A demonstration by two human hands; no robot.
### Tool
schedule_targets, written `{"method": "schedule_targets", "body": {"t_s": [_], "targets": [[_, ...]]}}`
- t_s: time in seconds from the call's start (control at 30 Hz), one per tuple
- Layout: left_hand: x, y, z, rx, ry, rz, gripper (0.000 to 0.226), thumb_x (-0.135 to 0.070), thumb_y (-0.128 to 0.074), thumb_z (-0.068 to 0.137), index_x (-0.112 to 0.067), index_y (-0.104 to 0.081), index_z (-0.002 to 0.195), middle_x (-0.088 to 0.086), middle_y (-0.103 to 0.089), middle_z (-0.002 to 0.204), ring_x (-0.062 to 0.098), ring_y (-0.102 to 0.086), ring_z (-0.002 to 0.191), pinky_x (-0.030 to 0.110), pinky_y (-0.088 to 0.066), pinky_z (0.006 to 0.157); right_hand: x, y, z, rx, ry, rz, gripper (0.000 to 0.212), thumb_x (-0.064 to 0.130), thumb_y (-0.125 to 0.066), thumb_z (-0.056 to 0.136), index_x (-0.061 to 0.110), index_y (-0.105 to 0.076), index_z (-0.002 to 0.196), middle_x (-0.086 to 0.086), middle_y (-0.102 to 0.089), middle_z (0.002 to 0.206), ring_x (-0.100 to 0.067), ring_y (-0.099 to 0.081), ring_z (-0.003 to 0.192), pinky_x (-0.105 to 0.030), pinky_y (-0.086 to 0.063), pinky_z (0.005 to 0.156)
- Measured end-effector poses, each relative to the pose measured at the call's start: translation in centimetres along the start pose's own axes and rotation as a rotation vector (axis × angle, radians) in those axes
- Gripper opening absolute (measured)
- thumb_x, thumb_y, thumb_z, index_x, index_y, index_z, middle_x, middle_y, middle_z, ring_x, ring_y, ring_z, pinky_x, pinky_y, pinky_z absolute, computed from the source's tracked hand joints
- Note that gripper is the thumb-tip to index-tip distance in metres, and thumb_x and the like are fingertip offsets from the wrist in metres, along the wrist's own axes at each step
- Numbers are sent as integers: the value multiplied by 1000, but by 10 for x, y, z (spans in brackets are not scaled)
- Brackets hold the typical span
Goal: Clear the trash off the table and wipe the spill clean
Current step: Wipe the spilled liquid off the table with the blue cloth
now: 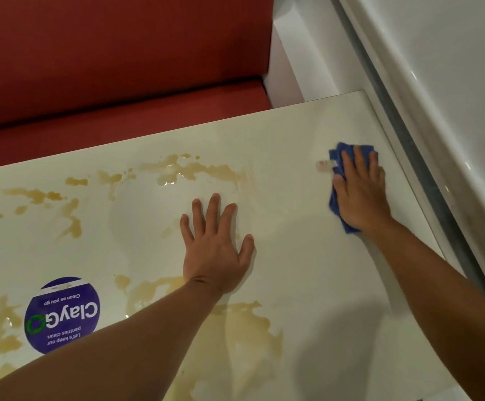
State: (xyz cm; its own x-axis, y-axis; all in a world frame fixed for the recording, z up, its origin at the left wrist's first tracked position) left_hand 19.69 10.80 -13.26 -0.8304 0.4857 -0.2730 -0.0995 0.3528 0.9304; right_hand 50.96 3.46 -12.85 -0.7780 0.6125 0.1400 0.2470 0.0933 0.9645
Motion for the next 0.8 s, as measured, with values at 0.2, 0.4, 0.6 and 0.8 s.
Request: {"method": "schedule_targets", "body": {"t_s": [0.2, 0.4, 0.6, 0.8], "targets": [[1, 1, -2, 1, 3, 22, 72, -63, -27, 97, -30, -15, 159, 1, 8, 170, 31, 20, 154, 57, 6, 124, 92, -11, 22, 12, 145, 0, 60, 40, -20, 110, 18, -6, 164, -7, 3, 172, -35, 11, 156, -52, 0, 127], [1, -1, -3, -24, -4, 16, 71, -64, -29, 97, -30, -17, 158, 0, 5, 170, 30, 15, 155, 56, 5, 124, 111, -42, -94, 11, 323, -16, 59, 42, -22, 109, 18, -18, 163, -7, -9, 171, -35, -1, 157, -54, -13, 126], [1, 6, -6, -27, -31, -41, 68, -59, -38, 97, -29, -24, 156, 2, -4, 170, 33, 8, 156, 56, 2, 124, 18, -55, -204, 80, 263, 0, 59, 47, -16, 109, 24, -11, 164, 0, 0, 172, -27, 6, 158, -54, -16, 126], [31, 31, -5, -70, -72, 7, 80, -56, -49, 86, -15, -32, 152, 12, -32, 158, 37, -25, 147, 62, -18, 118, -15, -47, -209, 60, 67, 56, 59, 46, -14, 108, 25, -12, 163, 0, -2, 172, -25, 9, 158, -53, -10, 127]]}}
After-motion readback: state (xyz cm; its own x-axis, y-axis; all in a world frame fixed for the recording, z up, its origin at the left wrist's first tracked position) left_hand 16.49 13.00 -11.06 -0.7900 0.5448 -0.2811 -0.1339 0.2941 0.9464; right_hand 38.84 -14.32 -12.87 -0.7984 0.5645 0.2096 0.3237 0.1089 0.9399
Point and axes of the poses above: each hand's wrist, its own z-axis towards the middle knuckle, its own y-axis out of the back of the hand, x = y × z, the point moved 6 cm from there along z, towards the middle knuckle
